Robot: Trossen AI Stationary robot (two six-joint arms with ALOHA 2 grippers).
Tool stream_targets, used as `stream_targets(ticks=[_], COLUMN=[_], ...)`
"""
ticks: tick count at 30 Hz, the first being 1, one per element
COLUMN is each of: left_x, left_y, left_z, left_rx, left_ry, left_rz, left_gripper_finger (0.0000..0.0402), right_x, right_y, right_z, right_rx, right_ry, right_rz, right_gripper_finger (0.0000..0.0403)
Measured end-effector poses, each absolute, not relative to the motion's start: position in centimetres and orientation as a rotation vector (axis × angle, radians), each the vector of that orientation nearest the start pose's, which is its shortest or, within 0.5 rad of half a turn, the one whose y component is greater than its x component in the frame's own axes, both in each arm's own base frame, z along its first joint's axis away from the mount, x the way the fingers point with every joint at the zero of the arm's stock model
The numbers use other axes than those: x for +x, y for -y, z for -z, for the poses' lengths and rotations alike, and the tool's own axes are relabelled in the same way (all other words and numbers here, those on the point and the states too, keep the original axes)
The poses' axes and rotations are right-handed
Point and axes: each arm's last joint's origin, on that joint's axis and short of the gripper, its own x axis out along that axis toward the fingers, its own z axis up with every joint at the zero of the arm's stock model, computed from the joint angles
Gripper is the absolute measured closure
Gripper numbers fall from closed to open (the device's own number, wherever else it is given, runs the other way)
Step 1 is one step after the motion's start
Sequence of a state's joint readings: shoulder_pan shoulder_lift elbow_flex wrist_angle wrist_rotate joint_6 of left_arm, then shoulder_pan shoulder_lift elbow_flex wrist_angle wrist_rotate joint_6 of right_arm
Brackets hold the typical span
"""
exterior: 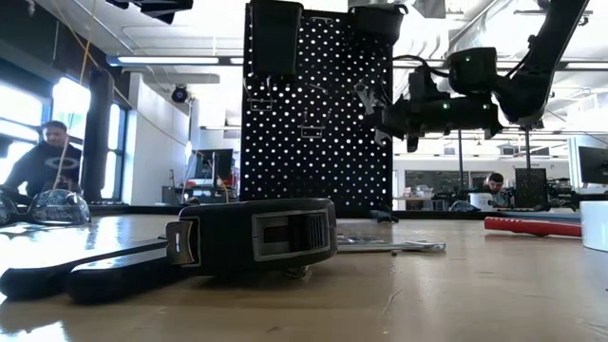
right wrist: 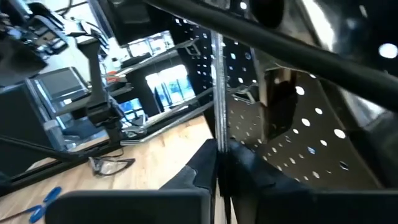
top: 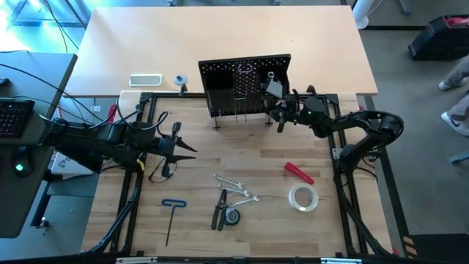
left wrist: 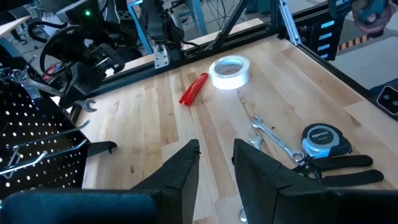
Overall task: Hang tools onto peg board
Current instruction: Hang the top silver wrench on the pegboard
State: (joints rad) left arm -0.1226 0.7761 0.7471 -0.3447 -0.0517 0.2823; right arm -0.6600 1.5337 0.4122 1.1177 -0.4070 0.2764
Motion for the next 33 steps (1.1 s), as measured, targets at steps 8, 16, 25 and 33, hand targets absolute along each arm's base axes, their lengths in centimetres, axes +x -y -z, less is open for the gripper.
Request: stream_targets(ticks=[8,16,25,33], left_x=[16.7,16.7,16.6,16.2], left_y=[1.9,1.9,1.9,2.0], left_z=[-30.6,-30.6,-30.3,-29.6], left_rx=[0.302,0.294,0.286,0.238], left_ry=[-0.361,-0.362,-0.395,-0.478], left_rz=[0.120,0.119,0.122,0.144], left_gripper_finger=[0.0309,0.0309,0.0309,0.0309], right_x=[22.0,22.0,22.0,22.9], right_y=[14.9,14.9,14.8,13.4], right_z=[-17.0,-17.0,-16.8,-16.1], right_rx=[0.263,0.285,0.357,0.395], right_ry=[0.015,0.014,0.001,-0.070], right_rz=[0.291,0.303,0.288,0.234], right_gripper_finger=[0.0372,0.0328,0.0244,0.0228])
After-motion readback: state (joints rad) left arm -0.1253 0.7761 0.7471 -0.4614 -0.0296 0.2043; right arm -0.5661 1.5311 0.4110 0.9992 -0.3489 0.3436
